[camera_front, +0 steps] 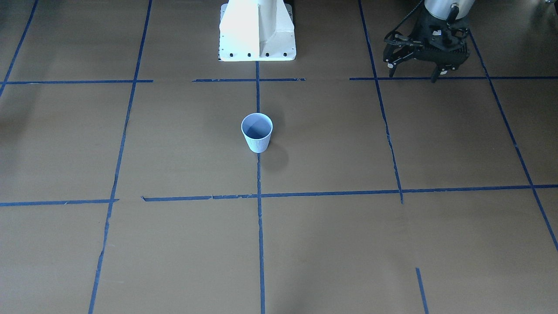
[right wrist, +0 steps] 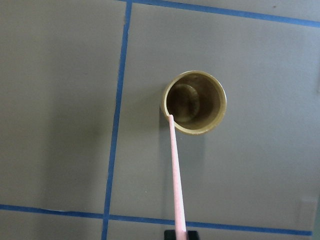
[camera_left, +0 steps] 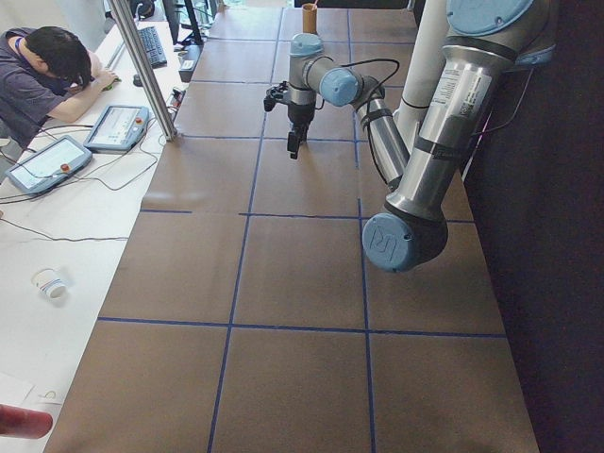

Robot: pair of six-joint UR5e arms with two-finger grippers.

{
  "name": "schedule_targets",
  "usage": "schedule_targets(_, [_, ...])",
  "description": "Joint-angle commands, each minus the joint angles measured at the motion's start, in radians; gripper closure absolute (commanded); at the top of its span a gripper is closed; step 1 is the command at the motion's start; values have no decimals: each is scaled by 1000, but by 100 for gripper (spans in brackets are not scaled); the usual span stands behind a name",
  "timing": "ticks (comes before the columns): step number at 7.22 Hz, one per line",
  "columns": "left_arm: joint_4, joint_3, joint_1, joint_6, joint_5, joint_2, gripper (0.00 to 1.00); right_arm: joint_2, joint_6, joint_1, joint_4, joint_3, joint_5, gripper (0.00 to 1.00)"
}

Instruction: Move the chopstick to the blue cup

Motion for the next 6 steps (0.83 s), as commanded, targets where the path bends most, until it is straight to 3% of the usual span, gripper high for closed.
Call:
schedule_targets(1, [-1,-6,0,0,0,1,0,14,-53,73,-107,67,-80,100])
schedule_targets(3, [1,-20,0,0,1,4,0,106,-36,49,-155,71,-65,100])
schedule_targets(4, [1,-29,0,6,0,34,0,187,-15,-5,-202,70,-3,100])
schedule_targets(5, [1,-33,-5,11,3,44,0,279,90,-74,-233,74,77,100])
schedule_targets(6, [3,-32,-15,11,6,45,0,363,208,-156,-235,74,99,100])
